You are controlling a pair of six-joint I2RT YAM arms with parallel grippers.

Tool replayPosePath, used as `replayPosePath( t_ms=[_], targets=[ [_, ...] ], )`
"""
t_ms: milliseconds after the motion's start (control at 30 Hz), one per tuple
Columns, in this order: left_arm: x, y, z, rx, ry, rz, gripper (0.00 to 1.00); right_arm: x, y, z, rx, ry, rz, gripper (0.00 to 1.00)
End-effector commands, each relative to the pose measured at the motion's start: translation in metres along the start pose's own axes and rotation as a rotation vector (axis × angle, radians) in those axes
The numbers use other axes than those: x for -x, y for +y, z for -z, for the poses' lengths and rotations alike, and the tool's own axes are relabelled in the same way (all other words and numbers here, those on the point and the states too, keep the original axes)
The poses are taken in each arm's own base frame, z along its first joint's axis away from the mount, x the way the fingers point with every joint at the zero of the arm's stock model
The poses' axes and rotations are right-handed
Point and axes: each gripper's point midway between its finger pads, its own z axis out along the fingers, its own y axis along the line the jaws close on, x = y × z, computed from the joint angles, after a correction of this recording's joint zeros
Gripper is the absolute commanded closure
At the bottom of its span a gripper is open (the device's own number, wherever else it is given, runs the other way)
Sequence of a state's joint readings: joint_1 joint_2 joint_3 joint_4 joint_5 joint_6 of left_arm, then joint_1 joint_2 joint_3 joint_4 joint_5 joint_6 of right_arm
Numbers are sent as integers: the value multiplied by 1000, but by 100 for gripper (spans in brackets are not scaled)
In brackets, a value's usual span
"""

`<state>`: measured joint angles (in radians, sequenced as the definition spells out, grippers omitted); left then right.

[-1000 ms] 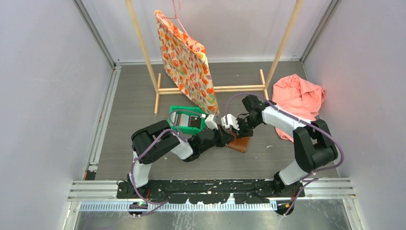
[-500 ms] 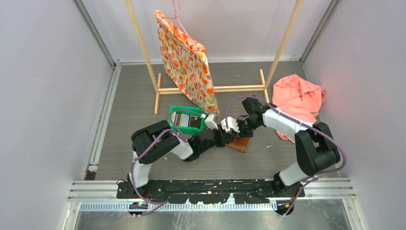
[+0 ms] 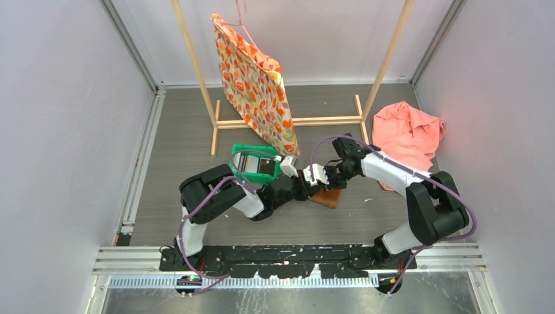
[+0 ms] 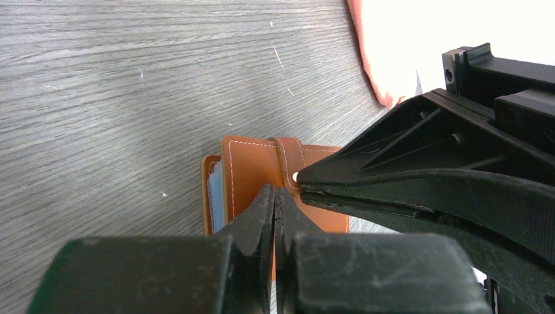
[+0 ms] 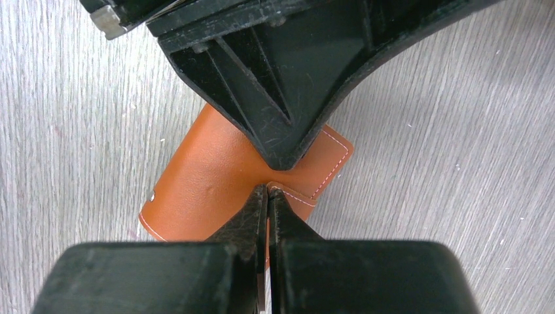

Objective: Put the credit cards into the card holder
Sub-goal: Close the card holder at the center of the board.

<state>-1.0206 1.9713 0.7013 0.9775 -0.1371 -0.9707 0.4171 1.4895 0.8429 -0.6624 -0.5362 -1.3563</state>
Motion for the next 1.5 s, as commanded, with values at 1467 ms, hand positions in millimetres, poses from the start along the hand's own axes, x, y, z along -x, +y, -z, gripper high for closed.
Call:
replayPosePath(
  t_ms=[1467],
  targets=[
    [-16, 55, 15, 196, 66, -58, 100, -33, 114, -1, 353, 86, -218, 96]
  ],
)
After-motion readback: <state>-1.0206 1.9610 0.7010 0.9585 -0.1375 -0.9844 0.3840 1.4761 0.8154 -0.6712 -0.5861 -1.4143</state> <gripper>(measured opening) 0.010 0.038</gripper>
